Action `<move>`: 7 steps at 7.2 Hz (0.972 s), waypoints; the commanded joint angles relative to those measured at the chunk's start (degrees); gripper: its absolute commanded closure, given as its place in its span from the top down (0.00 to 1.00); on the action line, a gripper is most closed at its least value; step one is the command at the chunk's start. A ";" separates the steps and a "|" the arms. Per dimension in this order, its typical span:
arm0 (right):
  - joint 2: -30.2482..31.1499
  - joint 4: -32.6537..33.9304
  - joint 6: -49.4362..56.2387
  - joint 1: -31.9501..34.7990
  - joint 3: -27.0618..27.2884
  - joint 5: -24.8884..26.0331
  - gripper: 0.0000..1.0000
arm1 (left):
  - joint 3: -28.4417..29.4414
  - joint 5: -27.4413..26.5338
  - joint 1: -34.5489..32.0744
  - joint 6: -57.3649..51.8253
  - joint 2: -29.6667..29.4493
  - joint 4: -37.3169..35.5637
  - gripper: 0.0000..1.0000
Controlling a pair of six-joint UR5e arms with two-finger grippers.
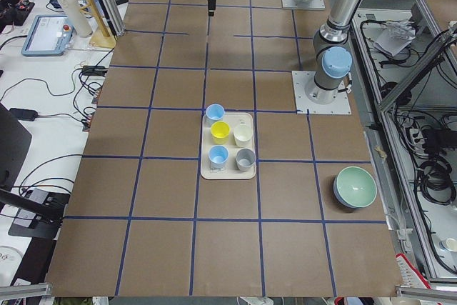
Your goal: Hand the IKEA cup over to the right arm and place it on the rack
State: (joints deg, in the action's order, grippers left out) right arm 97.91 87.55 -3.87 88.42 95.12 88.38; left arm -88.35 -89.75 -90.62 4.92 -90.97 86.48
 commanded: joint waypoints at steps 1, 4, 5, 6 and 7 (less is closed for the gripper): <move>-0.26 1.04 -0.78 1.41 1.98 0.65 1.00 | -0.07 0.01 0.00 0.00 0.00 0.00 1.00; 0.08 2.01 0.18 1.06 2.08 0.91 1.00 | -0.07 0.01 0.00 0.00 0.00 0.00 1.00; 0.09 1.66 0.53 0.62 2.26 0.91 1.00 | -0.07 0.01 0.00 0.00 0.00 0.00 1.00; 0.17 1.83 0.62 0.79 2.26 0.91 1.00 | -0.07 0.01 0.00 0.00 0.00 0.00 1.00; 0.17 2.01 0.62 0.79 2.26 0.91 1.00 | -0.07 0.01 0.00 0.00 0.00 0.00 1.00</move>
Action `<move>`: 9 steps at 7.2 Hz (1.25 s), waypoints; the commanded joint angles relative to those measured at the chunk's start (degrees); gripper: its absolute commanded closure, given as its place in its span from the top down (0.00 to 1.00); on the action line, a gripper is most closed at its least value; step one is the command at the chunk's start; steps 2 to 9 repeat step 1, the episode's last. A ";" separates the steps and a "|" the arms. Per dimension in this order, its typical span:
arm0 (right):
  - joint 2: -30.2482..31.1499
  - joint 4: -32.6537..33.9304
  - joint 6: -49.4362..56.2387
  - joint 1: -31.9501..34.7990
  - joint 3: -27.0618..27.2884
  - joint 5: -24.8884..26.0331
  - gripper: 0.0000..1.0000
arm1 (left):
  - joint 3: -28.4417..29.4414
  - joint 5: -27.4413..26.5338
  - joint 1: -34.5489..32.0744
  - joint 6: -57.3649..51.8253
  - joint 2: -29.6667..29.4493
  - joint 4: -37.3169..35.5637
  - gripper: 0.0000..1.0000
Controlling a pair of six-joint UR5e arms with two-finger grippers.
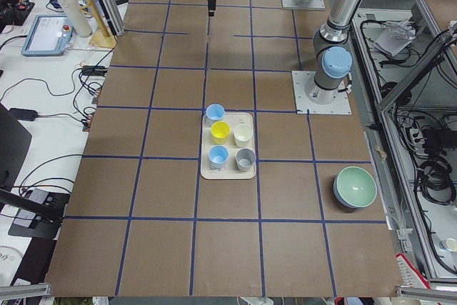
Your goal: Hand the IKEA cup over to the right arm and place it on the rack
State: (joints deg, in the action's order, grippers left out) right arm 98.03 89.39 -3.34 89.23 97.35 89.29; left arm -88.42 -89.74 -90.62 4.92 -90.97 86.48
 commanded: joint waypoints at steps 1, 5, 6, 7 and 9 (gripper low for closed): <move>0.05 -0.09 -0.17 -0.02 0.03 0.10 1.00 | 0.00 0.00 0.00 0.00 0.00 0.00 1.00; 0.05 -0.09 -0.17 -0.02 0.03 0.10 1.00 | 0.00 0.00 0.00 0.00 0.00 0.00 1.00; 0.05 -0.09 -0.17 -0.02 0.03 0.10 1.00 | 0.00 0.00 0.00 0.00 0.00 0.00 1.00; 0.05 -0.09 -0.17 -0.02 0.03 0.10 1.00 | 0.00 0.00 0.00 0.00 0.00 0.00 1.00; 0.05 -0.09 -0.17 -0.02 0.03 0.10 1.00 | 0.00 0.00 0.00 0.00 0.00 0.00 1.00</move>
